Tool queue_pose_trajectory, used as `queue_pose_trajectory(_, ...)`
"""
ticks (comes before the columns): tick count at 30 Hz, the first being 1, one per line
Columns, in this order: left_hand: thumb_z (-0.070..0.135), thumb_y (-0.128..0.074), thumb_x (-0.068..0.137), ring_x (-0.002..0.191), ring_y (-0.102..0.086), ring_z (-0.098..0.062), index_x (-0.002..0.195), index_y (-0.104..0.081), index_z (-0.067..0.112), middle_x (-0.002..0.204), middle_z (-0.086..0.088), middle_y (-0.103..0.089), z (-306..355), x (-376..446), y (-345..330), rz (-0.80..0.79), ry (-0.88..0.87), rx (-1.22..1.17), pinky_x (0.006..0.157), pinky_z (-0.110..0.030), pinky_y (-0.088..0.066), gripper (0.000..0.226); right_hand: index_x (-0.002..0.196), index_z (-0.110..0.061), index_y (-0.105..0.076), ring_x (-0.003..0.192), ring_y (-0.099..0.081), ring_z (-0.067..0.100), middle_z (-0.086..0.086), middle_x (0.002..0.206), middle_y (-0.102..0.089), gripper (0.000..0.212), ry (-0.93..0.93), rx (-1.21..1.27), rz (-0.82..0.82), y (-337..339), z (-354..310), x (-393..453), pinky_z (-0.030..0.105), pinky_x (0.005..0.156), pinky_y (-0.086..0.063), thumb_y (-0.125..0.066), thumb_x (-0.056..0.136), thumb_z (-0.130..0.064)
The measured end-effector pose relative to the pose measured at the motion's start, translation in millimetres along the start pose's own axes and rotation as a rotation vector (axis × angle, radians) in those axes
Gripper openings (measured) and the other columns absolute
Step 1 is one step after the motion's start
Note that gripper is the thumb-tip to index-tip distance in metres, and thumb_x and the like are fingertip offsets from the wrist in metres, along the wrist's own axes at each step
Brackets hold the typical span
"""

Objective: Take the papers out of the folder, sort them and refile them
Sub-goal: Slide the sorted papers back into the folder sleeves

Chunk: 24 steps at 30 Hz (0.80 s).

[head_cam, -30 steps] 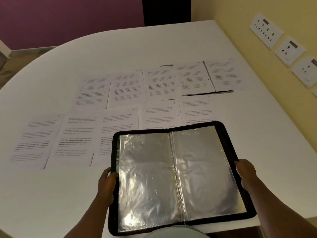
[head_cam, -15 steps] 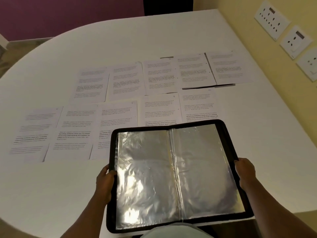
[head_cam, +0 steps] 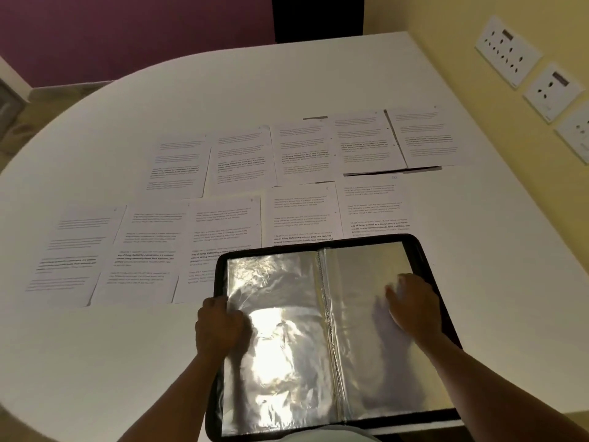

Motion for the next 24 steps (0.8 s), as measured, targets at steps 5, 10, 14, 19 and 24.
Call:
queue_pose_trajectory(5, 0.029, -0.058, 0.091, 0.12, -0.051, -0.03, 0.129, -0.056, 0.014, 0.135, -0.011, -0.052, 26.3, 14.3, 12.2, -0.011, -0.096, -0.073, 0.099, -0.042, -0.041, 0.041, 0.108, -0.01, -0.065, 0.099, -0.064, 0.028, 0.007, 0.107, -0.068, 0.058, 0.221, 0.045, -0.09, -14.8, -48.5, 9.0, 0.042, 0.089, -0.05, -0.039, 0.085, -0.056)
queue_pose_trajectory(10, 0.033, -0.058, 0.092, 0.118, -0.053, -0.029, 0.129, -0.056, 0.014, 0.13, -0.01, -0.056, 32.0, 41.0, 26.3, 0.0, -0.136, -0.098, 0.099, -0.042, -0.043, 0.042, 0.124, -0.01, -0.061, 0.119, -0.055, 0.026, 0.007, 0.125, -0.063, 0.045, 0.316, 0.087, -0.196, -16.8, -102.7, 23.1, 0.039, 0.104, -0.037, -0.057, 0.092, -0.042)
queue_pose_trajectory(14, 0.034, -0.058, 0.089, 0.11, -0.058, -0.03, 0.118, -0.062, 0.011, 0.118, -0.011, -0.061, 30.3, 69.0, 44.0, 0.046, -0.149, -0.13, 0.092, -0.042, -0.047, 0.037, 0.122, -0.01, -0.062, 0.114, -0.058, 0.027, 0.008, 0.12, -0.065, 0.05, 0.381, 0.132, -0.215, -29.0, -139.0, 39.6, 0.041, 0.101, -0.044, -0.053, 0.088, -0.047)
queue_pose_trajectory(19, 0.029, -0.062, 0.092, 0.121, -0.053, -0.029, 0.131, -0.055, 0.009, 0.133, -0.014, -0.055, 17.1, 108.6, 61.4, 0.066, -0.097, -0.199, 0.103, -0.043, -0.043, 0.045, 0.126, -0.011, -0.059, 0.118, -0.055, 0.024, 0.006, 0.124, -0.063, 0.044, 0.403, 0.16, -0.241, -45.8, -184.6, 60.6, 0.036, 0.102, -0.038, -0.06, 0.092, -0.039)
queue_pose_trajectory(24, 0.026, -0.061, 0.092, 0.099, -0.063, -0.023, 0.129, -0.056, 0.009, 0.115, -0.01, -0.065, 13.2, 116.3, 53.7, -0.047, -0.018, -0.256, 0.087, -0.03, -0.048, 0.041, 0.129, -0.015, -0.056, 0.119, -0.053, 0.023, 0.003, 0.126, -0.061, 0.047, 0.479, 0.111, -0.355, -70.8, -200.9, 60.3, 0.035, 0.101, -0.038, -0.059, 0.092, -0.043)
Point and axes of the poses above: each hand's wrist, its own x-axis towards the middle knuckle, its own y-axis out of the back of the hand, z = x × y, the point moved 1 cm from there along x, towards the middle knuckle
